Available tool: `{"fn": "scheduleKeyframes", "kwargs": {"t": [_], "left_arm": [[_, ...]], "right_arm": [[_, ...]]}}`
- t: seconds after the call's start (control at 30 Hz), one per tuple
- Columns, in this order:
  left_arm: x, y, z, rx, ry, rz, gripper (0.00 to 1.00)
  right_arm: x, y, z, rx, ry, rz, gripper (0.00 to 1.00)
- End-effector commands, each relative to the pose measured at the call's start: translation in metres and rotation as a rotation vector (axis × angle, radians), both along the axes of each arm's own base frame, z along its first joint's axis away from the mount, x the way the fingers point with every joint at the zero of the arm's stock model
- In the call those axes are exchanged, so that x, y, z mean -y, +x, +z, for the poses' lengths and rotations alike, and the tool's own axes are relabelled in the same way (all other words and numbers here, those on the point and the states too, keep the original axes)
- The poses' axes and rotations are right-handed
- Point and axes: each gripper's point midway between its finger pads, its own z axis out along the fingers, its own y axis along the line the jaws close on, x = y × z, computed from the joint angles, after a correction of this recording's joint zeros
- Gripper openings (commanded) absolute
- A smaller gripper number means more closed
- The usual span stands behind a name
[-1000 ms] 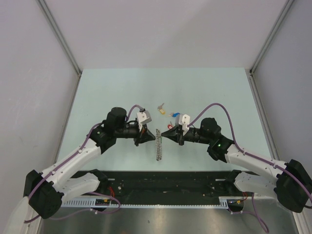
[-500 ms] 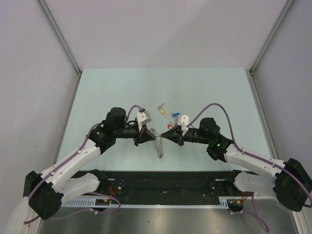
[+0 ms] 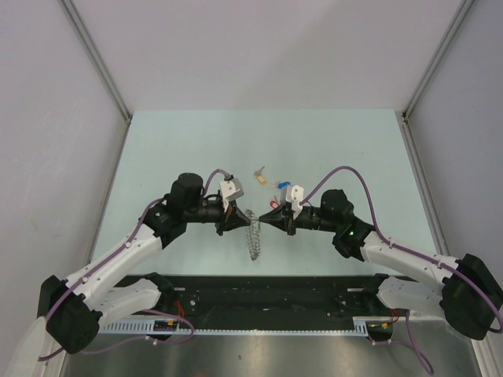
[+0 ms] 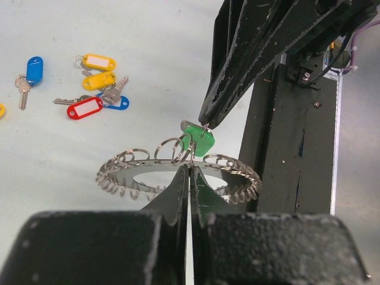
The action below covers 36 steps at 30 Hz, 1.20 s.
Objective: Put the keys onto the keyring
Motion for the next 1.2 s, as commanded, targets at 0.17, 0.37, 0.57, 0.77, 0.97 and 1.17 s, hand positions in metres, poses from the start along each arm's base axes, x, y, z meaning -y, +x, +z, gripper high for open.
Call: {"fn": "scheduleKeyframes", "kwargs": {"t": [0.17, 0.37, 0.57, 0.77, 0.97, 1.17], "left_arm": [[0.0053, -0.0033, 0.0176, 0.068, -0.061, -0.056, 0.00], [0.0056, -0.0032, 0.0166, 0.061, -0.060, -0.058, 0.00], [0.0061, -0.0033, 0.0161, 0.062, -0.060, -0.062, 0.00], [0.0061, -0.0030, 0.0150, 0.056, -0.057, -0.062, 0.00], [0.0060, -0.0027, 0.0153, 0.057, -0.056, -0.060, 0.00], [0.0051, -0.0008, 0.0137, 0.054, -0.049, -0.045, 0.00]], "right_arm": [[-0.0040, 0.0027, 0.0137, 0.038, 0.040, -0.008, 0.00], [-0.0040, 0.0030, 0.0161, 0.040, 0.047, -0.013, 0.00], [-0.0026, 0.0050, 0.0173, 0.041, 0.050, -0.031, 0.00], [-0.0030, 0.0058, 0.0170, 0.038, 0.050, -0.036, 0.00], [-0.0037, 0.0037, 0.0185, 0.041, 0.054, -0.025, 0.00], [-0.0020, 0.0016, 0.0221, 0.050, 0.059, -0.019, 0.00]]}}
